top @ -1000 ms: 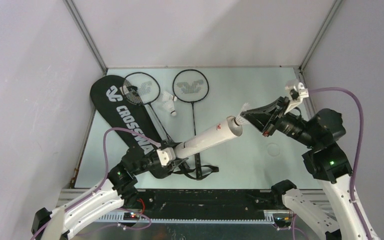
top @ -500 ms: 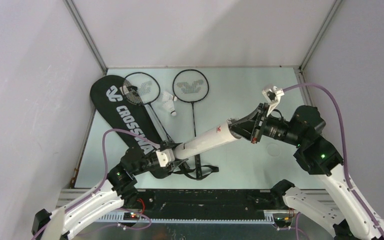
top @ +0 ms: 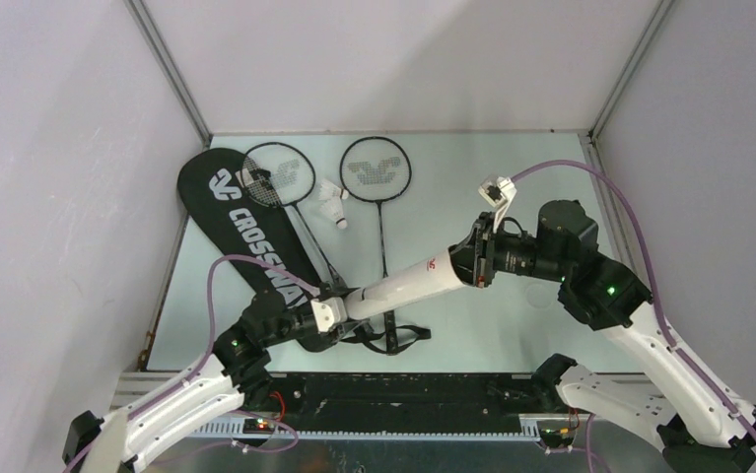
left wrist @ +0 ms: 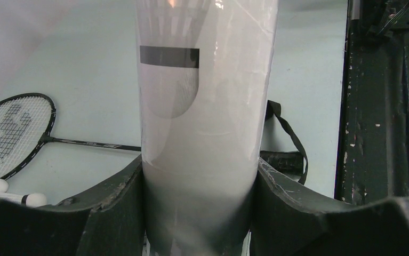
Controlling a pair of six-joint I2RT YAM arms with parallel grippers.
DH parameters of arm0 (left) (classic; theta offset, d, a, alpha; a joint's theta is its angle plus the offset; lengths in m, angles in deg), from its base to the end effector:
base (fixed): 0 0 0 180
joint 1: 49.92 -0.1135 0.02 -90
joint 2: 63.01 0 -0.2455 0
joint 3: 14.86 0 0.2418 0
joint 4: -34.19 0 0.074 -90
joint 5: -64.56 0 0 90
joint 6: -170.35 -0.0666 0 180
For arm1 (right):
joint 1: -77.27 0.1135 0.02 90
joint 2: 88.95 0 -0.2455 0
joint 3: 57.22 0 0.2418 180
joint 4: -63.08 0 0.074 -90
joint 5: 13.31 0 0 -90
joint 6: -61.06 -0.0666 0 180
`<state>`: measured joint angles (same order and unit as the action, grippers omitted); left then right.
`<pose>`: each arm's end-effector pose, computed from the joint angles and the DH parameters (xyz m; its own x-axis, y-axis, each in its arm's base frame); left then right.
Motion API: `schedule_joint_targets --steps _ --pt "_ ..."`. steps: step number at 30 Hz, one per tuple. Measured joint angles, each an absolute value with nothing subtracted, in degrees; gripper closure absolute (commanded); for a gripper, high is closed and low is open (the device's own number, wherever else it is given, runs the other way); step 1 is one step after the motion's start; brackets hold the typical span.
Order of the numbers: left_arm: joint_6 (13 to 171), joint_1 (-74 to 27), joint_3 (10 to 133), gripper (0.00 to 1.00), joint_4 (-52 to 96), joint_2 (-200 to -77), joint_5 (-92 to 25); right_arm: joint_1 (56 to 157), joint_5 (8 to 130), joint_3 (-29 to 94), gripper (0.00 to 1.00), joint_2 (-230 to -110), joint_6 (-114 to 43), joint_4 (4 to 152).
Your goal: Pack up the badminton gear
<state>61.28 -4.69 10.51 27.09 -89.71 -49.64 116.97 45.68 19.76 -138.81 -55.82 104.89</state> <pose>0.1044 -0.1440 0.1984 0.2073 0.2142 -0.9545 0.9156 0.3010 0.2664 0.1348 0.1565 0.3782 -0.5949 0.0097 -0.8037 -0.7421 0.3775 0.5539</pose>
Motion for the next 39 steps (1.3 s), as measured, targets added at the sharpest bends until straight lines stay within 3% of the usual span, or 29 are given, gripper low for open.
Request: schedule_joint_targets --steps 7,14,17,27,34,39 --pt "61.6 -4.7 10.4 0.78 28.3 -89.8 -48.8 117.3 51.8 24.6 0.45 -137.4 -53.2 111.2" --pt "62.4 -4.6 10.4 0.78 31.7 -88.1 -48.7 117.9 56.7 28.3 0.21 -129.9 -51.0 112.1" --pt "62.4 -4.5 10.4 0.78 32.1 -87.0 -49.2 118.0 59.1 29.5 0.02 -125.6 -50.7 111.4" --pt "67.9 -4.4 8.1 0.77 39.8 -84.7 -46.7 118.0 66.0 27.4 0.01 -117.0 -48.4 104.0" --pt "79.5 -4.4 7.5 0.77 51.3 -88.4 -45.0 118.0 52.2 9.3 0.01 -116.5 -47.0 88.0" --pt "88.1 -4.4 7.5 0.76 62.2 -92.5 -49.6 118.7 43.1 -1.6 0.01 -124.0 -48.0 72.3"
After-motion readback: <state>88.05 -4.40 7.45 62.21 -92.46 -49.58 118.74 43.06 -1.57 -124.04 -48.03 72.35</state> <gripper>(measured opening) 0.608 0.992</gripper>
